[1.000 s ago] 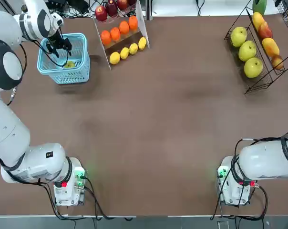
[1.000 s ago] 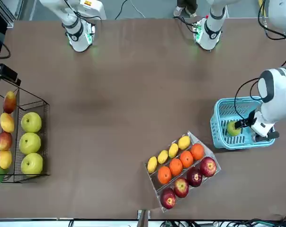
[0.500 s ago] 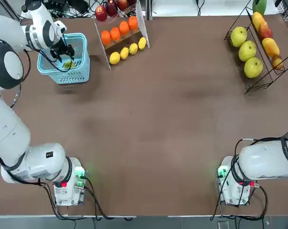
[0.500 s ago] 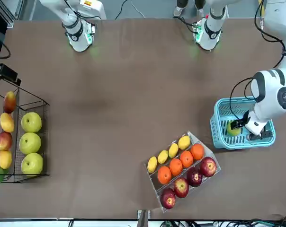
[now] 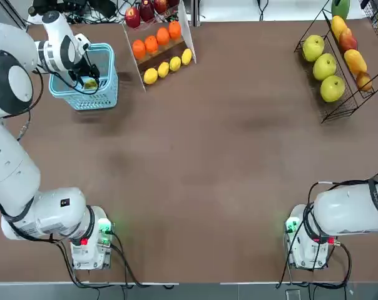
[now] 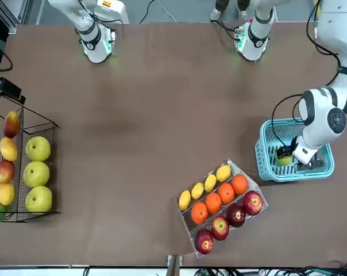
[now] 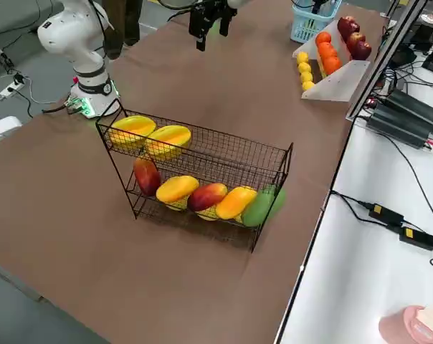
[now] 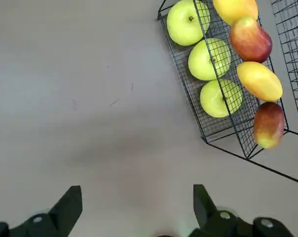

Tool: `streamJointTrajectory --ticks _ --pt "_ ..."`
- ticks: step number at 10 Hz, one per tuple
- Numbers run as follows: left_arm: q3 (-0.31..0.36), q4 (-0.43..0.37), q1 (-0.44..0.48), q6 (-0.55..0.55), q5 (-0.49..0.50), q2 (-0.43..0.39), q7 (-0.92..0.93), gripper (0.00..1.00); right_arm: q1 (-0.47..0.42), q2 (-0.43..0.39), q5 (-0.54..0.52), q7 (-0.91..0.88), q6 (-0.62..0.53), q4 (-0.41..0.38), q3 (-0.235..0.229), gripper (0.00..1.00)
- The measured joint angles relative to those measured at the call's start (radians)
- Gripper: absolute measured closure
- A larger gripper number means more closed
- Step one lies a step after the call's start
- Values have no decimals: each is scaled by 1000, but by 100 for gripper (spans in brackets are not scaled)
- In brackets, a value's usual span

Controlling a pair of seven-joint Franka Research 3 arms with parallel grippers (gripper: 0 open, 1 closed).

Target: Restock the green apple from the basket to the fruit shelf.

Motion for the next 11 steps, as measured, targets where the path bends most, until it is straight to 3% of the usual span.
streamJointTrajectory --ticks 11 --pt "0 -1 2 51 0 44 0 7 0 0 1 0 0 0 1 0"
